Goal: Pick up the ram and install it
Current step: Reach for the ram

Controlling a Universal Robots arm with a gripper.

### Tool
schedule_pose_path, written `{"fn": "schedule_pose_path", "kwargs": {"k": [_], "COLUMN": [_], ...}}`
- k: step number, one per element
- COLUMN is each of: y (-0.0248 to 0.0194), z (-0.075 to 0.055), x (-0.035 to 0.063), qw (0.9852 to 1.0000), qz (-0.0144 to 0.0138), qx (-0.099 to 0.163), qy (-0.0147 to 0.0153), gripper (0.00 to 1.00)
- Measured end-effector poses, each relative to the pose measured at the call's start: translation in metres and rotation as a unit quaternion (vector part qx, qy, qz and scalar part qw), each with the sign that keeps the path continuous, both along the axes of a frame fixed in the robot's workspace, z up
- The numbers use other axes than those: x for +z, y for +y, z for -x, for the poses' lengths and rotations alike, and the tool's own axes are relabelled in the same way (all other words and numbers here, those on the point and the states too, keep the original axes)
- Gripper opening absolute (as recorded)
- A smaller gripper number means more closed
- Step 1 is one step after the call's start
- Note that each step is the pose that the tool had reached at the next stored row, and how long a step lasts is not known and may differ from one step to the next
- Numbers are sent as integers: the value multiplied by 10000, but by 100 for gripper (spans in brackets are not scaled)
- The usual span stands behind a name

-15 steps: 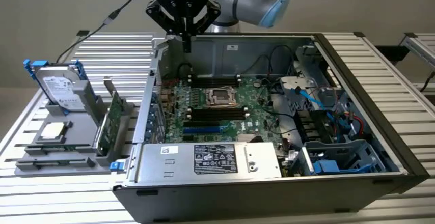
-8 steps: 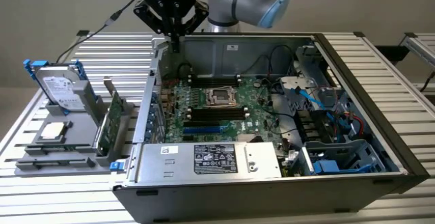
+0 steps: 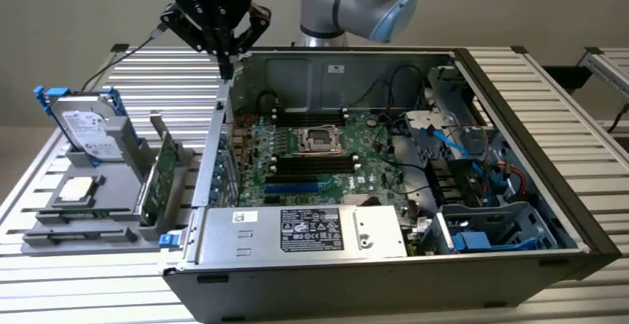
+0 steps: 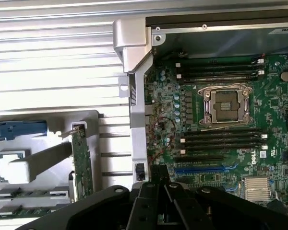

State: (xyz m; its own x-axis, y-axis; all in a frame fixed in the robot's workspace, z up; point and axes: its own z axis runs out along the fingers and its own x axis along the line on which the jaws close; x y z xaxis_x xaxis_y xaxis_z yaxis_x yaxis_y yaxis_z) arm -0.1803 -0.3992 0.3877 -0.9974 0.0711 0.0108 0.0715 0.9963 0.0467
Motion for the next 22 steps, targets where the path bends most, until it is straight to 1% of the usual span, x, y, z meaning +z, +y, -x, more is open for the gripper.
{"fn": "schedule_pose_path", "kwargs": {"k": [16, 18, 22], "y": [-37, -46, -77], "z": [728, 818, 971], "x": [-30, -37, -54], "qw": [10000, 10000, 10000], "qz": [0, 0, 0], "qx": [0, 1, 0], "qy": [1, 5, 26], "gripper": [11, 11, 11]}}
